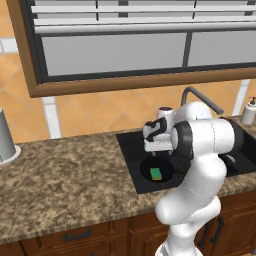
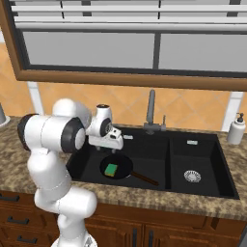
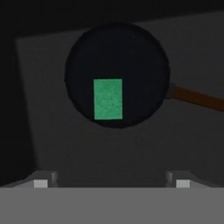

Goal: Pick the pan and sponge and place them into the sink. Then turn on the water.

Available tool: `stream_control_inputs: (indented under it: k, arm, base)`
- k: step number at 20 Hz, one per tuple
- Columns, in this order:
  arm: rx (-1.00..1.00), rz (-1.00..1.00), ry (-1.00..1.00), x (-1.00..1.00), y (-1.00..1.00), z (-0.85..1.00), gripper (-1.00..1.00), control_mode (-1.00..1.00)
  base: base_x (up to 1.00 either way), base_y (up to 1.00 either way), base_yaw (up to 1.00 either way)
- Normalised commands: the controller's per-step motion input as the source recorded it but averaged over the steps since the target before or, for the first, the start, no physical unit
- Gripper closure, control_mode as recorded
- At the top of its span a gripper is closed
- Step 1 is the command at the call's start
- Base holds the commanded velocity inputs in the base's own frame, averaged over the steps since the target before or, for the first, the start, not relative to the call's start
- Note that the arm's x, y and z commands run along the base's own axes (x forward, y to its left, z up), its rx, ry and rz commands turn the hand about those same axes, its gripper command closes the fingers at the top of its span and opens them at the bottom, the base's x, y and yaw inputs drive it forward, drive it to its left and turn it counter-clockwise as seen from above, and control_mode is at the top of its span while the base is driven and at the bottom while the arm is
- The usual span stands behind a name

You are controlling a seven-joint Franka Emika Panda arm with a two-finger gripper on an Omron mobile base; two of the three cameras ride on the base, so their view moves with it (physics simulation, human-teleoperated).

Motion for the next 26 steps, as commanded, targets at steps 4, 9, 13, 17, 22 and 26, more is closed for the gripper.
stream_control_inputs:
  k: [4,9,13,17,22,26]
  arm:
    - [0.0,0.0,-0.2,-0.96,0.1,0.96,-1.0,-1.0]
    - [0.0,0.0,-0.22,-0.72,0.02,0.59,-1.0,-1.0]
    - [0.08,0.02,-0.18,-0.42,0.0,0.32,-1.0,-1.0]
    - [0.0,0.0,0.0,0.0,0.0,0.0,-1.0,-1.0]
    - [0.0,0.0,0.0,0.0,0.0,0.0,-1.0,-1.0]
    - [0.0,0.0,0.0,-0.01,0.0,0.0,-1.0,1.0]
  base:
    - [0.0,0.0,0.0]
    - [0.0,0.0,0.0]
    - [0.0,0.0,0.0]
    - [0.0,0.0,0.0]
    - [0.0,0.0,0.0]
    - [-0.21,-0.2,0.0]
